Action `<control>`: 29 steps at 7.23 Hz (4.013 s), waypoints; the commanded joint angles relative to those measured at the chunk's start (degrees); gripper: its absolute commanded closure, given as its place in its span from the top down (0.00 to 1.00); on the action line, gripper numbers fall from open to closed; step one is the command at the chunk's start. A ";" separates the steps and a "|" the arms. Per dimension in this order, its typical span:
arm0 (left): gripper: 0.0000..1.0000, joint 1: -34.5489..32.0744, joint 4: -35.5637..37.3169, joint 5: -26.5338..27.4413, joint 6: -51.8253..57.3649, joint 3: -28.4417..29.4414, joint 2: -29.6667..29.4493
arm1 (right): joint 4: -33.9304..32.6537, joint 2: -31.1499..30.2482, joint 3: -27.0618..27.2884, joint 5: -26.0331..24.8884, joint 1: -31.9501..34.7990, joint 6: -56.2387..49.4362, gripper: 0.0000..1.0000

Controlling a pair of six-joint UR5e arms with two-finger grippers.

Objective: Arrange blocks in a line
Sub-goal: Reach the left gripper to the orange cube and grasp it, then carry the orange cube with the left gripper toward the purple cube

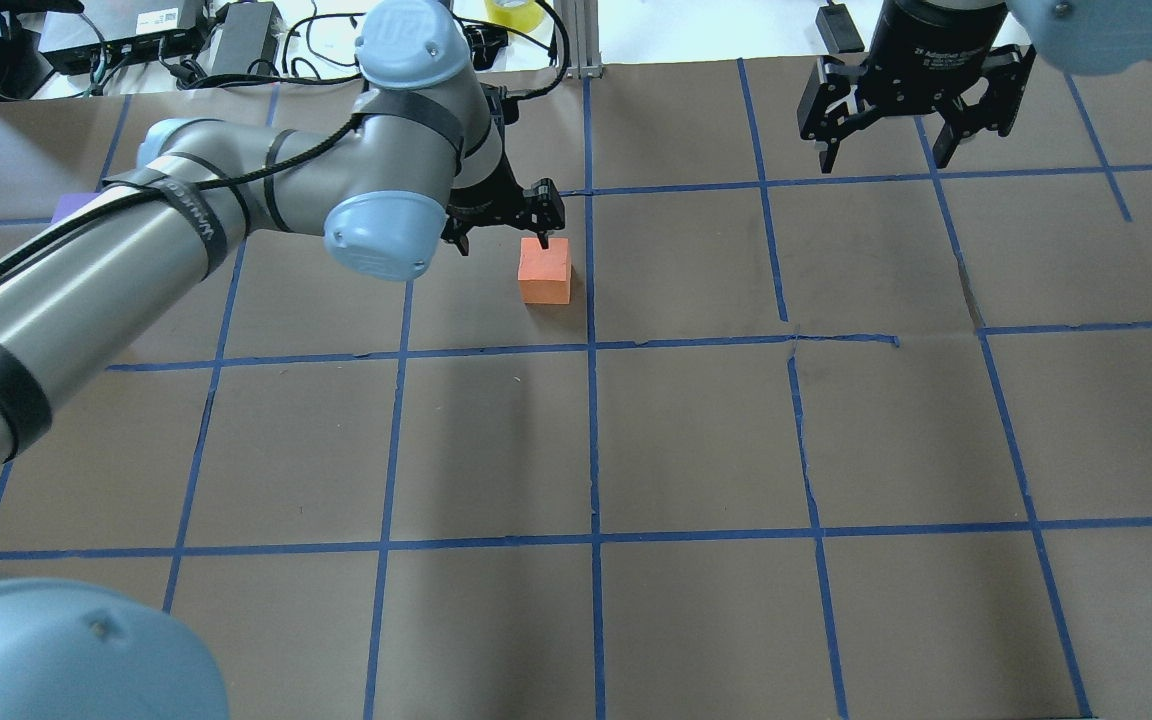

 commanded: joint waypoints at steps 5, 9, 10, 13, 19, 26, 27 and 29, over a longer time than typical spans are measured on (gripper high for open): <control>1.00 -2.81 5.72 4.73 2.95 3.86 -9.44 | -0.59 -5.28 6.40 0.92 -0.08 -0.35 1.00; 0.92 -2.81 5.73 4.73 1.89 4.47 -11.21 | -0.59 -5.19 6.48 2.51 -0.35 -0.43 1.00; 0.51 -2.81 5.81 4.64 1.54 4.48 -11.21 | -0.68 -5.19 6.48 2.51 -0.35 -0.43 1.00; 0.00 -2.46 5.73 4.81 1.36 4.91 -9.02 | -0.77 -5.36 6.48 1.63 -0.17 -0.61 1.00; 0.00 18.77 -0.16 6.49 14.32 -2.20 4.59 | -0.86 -5.36 6.48 1.63 -0.17 -2.54 1.00; 0.00 45.25 -4.38 2.71 40.89 4.72 -0.12 | -1.03 -5.37 6.57 1.54 -0.08 -2.90 1.00; 0.00 47.27 -4.99 2.79 43.18 8.48 -3.27 | -1.03 -5.36 6.57 1.54 -0.08 -2.90 1.00; 0.00 49.22 -6.31 2.45 46.01 12.90 -7.60 | -1.03 -5.36 6.57 1.45 -0.08 -2.90 1.00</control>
